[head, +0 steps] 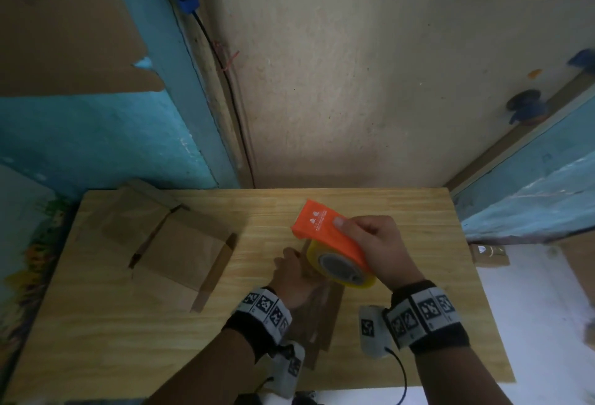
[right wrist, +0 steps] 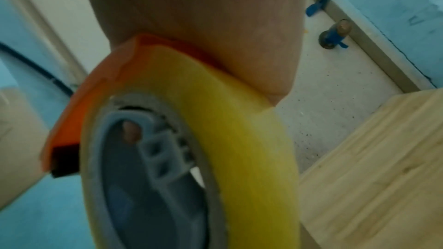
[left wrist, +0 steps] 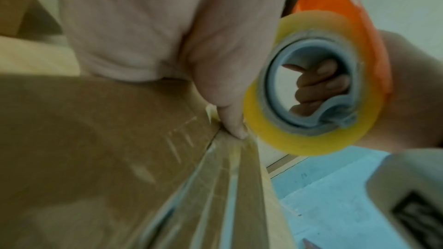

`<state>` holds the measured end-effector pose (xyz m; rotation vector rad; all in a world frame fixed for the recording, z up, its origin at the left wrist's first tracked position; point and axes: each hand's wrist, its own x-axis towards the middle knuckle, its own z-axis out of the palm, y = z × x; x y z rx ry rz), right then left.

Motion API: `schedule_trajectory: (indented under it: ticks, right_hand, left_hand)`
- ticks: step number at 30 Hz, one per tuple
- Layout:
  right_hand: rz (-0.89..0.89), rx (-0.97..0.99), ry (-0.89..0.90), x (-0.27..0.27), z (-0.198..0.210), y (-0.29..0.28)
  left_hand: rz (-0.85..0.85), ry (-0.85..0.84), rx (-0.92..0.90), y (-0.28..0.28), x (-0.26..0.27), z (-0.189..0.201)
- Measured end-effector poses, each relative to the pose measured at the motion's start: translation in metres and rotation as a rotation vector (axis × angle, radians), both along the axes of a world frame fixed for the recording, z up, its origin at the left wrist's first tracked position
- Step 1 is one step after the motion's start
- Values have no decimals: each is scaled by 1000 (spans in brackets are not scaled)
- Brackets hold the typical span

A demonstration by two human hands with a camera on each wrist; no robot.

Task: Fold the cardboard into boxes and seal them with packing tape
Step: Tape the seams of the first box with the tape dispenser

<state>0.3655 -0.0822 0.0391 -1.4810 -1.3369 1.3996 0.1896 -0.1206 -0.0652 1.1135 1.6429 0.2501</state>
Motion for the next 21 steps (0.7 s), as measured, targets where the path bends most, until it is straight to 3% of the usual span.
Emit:
schedule_trajectory:
  ticks: [5, 8, 10, 13, 21]
  right_hand:
    - [108, -52, -70, 1, -3, 6]
    - [153, -50, -117, -1, -7, 7]
    - [194, -32, -151, -7, -10, 3]
    - [255, 2, -219, -11, -9, -3]
    - [235, 21, -152, -2, -5, -11]
  left_hand:
    - [6, -194, -113, 0, -18, 2]
    - [15, -388, -54, 9, -39, 24]
    - [172, -488, 50, 19, -51, 47]
    - [403, -602, 65, 30, -64, 67]
    - [391, -1044, -101, 11, -70, 67]
